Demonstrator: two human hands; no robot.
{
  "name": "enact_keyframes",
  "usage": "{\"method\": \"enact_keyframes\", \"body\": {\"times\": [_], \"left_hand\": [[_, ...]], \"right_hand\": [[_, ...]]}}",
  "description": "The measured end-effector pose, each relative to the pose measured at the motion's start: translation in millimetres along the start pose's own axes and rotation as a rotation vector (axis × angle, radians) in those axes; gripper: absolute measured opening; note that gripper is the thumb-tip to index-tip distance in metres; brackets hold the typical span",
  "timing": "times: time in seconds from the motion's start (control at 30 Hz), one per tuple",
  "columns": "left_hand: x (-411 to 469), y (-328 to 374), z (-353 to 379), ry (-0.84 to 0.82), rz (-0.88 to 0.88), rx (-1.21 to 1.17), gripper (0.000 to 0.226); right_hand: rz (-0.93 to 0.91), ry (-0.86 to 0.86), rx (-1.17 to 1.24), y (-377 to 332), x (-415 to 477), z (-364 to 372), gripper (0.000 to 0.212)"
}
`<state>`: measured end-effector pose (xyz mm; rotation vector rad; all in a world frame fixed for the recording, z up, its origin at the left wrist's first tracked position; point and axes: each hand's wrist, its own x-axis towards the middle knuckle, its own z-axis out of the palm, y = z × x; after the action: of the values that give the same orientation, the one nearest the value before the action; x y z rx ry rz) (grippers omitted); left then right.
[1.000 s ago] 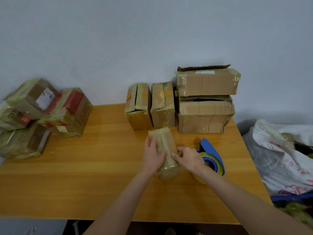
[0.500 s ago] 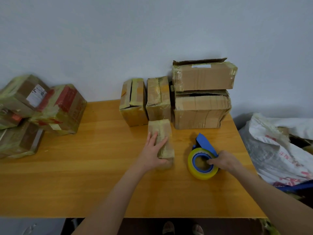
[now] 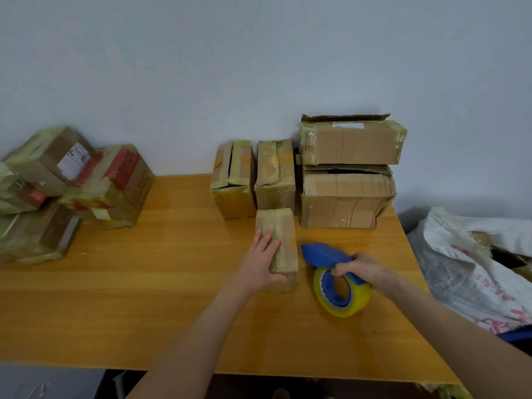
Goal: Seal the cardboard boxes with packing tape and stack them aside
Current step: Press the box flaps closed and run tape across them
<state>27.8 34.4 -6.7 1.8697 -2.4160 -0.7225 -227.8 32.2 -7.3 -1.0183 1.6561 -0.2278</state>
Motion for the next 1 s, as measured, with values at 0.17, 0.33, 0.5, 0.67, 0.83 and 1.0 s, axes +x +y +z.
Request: {"method": "enact_keyframes", "body": {"times": [0.17, 0.33, 0.5, 0.67, 0.83, 1.0], "left_hand": [[0.2, 7.3, -12.5, 0.048, -0.011, 0.011, 0.092], [-7.5, 38.0, -54.2, 0.239, -0.196, -1.044, 0.049], [-16.5, 58.7, -76.5, 0.04, -0.237, -1.394, 0.052], [-20.1, 62.3, -70.6, 0.016, -0.232, -1.43, 0.023], [-26.9, 49.4, -65.7, -0.017, -0.248, -1.452, 0.017], [-29.3, 44.8, -66.7, -0.031, -0.364, -1.515, 0.039]], "right_hand": [[-0.278, 0.048, -0.014, -31.4, -37.2, -43.1, 0.054], [-0.462, -0.03, -0.073, -59.1, -72.3, -68.0, 0.062], [-0.541, -0.096, -0.125, -65.5, -83.9, -61.9, 0.069], [-0.575, -0.126, -0.168, -67.5, -82.2, -52.6, 0.066], [-0.566, -0.139, -0.2, -66.2, -77.0, -51.8, 0.064], [-0.579, -0.133, -0.247, -68.5, -77.9, -53.0, 0.063]]}}
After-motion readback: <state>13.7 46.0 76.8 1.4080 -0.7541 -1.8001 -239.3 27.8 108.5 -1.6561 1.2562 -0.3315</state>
